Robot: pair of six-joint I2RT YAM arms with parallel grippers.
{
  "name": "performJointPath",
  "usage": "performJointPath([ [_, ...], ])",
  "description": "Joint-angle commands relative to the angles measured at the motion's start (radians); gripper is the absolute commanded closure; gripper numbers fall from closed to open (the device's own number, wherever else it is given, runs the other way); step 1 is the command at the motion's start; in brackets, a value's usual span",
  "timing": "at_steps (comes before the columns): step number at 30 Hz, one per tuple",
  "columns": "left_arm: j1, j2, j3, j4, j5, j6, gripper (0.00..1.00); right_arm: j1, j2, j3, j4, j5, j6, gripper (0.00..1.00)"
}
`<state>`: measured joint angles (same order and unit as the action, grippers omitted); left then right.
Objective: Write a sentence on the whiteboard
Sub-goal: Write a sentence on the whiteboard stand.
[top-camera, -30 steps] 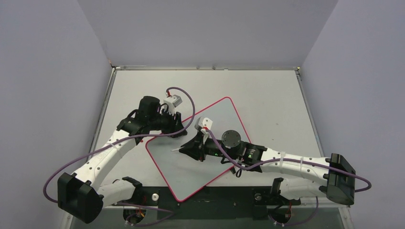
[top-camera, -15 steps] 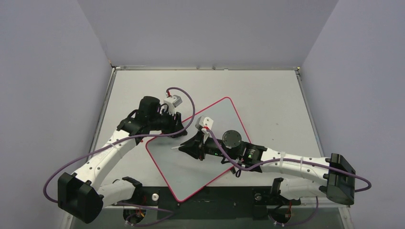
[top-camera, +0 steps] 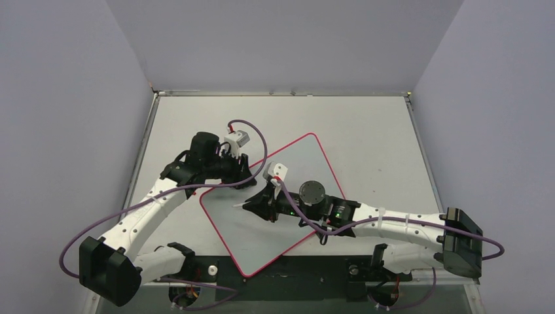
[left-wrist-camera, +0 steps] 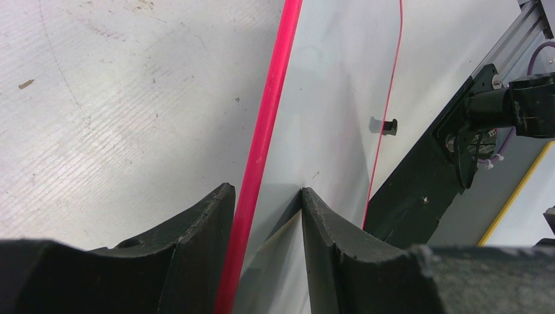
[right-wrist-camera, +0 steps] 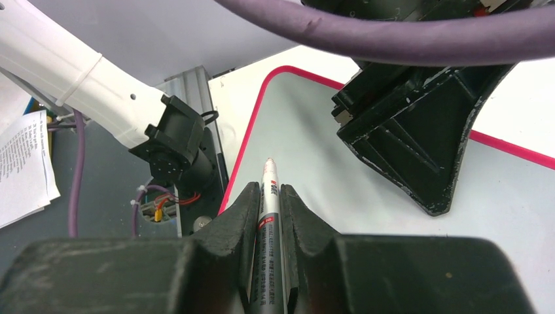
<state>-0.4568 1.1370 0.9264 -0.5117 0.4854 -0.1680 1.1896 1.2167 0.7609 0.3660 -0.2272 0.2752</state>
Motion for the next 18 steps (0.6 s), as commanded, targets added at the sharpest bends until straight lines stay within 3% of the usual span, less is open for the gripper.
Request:
performJointPath([
  [1, 0.006, -0.014, 0.011, 0.093, -0.067, 0.033, 1.00, 0.016, 0.000, 0.011, 0.057, 0.019, -0.018, 1.00],
  [18, 0.005, -0.008, 0.010, 0.093, -0.068, 0.033, 1.00, 0.031, 0.039, 0.034, 0.078, 0.014, -0.013, 1.00],
])
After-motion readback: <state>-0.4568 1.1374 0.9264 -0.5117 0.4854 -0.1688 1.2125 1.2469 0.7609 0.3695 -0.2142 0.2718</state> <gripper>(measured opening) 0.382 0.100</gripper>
